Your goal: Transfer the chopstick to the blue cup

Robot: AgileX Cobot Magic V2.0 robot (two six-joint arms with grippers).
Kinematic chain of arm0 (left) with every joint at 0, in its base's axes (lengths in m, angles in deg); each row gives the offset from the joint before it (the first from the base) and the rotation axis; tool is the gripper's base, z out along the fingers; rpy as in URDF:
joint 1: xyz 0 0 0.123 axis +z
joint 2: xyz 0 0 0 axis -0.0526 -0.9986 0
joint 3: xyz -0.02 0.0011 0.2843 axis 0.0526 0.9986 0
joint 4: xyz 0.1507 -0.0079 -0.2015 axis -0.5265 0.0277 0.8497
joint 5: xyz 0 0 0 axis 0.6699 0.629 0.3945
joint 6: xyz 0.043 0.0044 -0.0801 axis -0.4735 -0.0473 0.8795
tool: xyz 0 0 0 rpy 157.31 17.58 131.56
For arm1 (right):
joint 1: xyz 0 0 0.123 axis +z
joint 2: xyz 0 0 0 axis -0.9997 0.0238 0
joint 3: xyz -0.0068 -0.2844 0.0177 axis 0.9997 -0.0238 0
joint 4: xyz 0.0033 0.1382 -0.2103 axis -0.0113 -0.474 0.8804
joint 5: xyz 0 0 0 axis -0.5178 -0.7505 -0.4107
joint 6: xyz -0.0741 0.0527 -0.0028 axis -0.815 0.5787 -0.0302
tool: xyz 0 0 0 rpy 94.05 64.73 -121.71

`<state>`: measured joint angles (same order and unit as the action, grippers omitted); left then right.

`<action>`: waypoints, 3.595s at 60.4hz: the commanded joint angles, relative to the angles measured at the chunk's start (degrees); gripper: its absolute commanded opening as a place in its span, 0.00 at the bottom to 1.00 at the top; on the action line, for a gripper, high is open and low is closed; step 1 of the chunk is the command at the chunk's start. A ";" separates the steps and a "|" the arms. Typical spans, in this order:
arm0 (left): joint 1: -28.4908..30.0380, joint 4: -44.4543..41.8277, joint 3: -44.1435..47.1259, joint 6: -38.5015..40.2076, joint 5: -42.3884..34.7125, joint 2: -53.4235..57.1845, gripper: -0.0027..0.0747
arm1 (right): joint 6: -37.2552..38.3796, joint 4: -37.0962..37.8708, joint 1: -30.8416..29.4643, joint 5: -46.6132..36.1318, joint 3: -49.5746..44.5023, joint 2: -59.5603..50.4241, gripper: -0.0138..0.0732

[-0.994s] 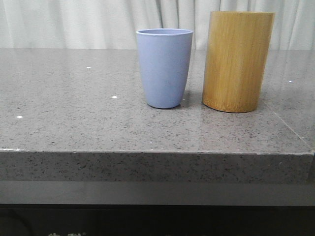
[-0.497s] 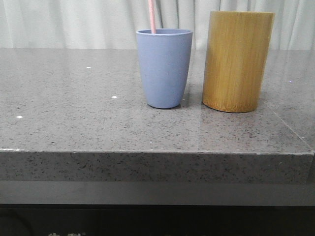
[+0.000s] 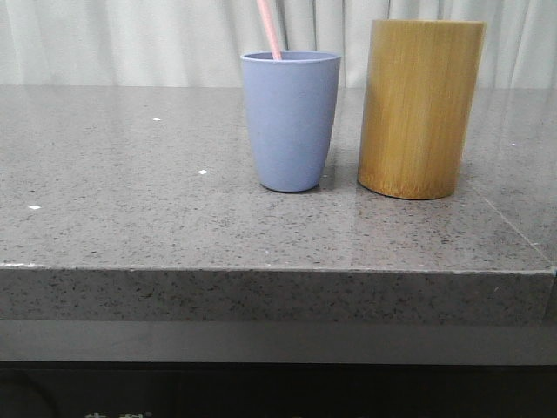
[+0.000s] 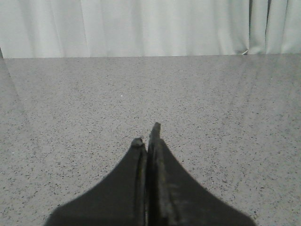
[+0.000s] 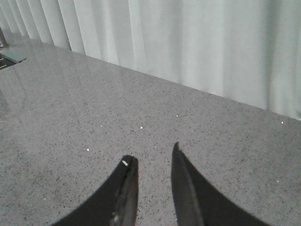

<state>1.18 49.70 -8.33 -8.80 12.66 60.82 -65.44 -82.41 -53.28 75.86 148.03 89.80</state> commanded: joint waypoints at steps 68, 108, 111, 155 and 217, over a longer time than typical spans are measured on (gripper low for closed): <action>0.02 0.47 -1.07 0.05 -4.93 -0.38 0.01 | -0.57 6.04 -24.62 10.99 -34.46 -46.15 0.06; 0.02 0.47 -1.07 0.05 -4.93 -0.38 0.01 | -0.57 5.93 -24.62 9.73 -52.93 -70.30 0.06; 0.02 0.47 -1.07 0.05 -4.93 -0.38 0.01 | -0.57 5.93 -24.62 9.73 -52.93 -70.30 0.06; 0.02 0.47 -1.07 0.05 -4.93 -0.38 0.01 | -0.57 5.93 -24.62 9.73 -52.93 -70.30 0.06; -2.06 3.84 23.24 2.01 -8.85 19.04 0.01 | -0.57 5.93 -24.62 9.75 -52.93 -70.30 0.06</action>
<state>-0.44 52.75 14.99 -7.39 9.72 78.45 -65.44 -76.50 -77.51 90.41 93.70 19.03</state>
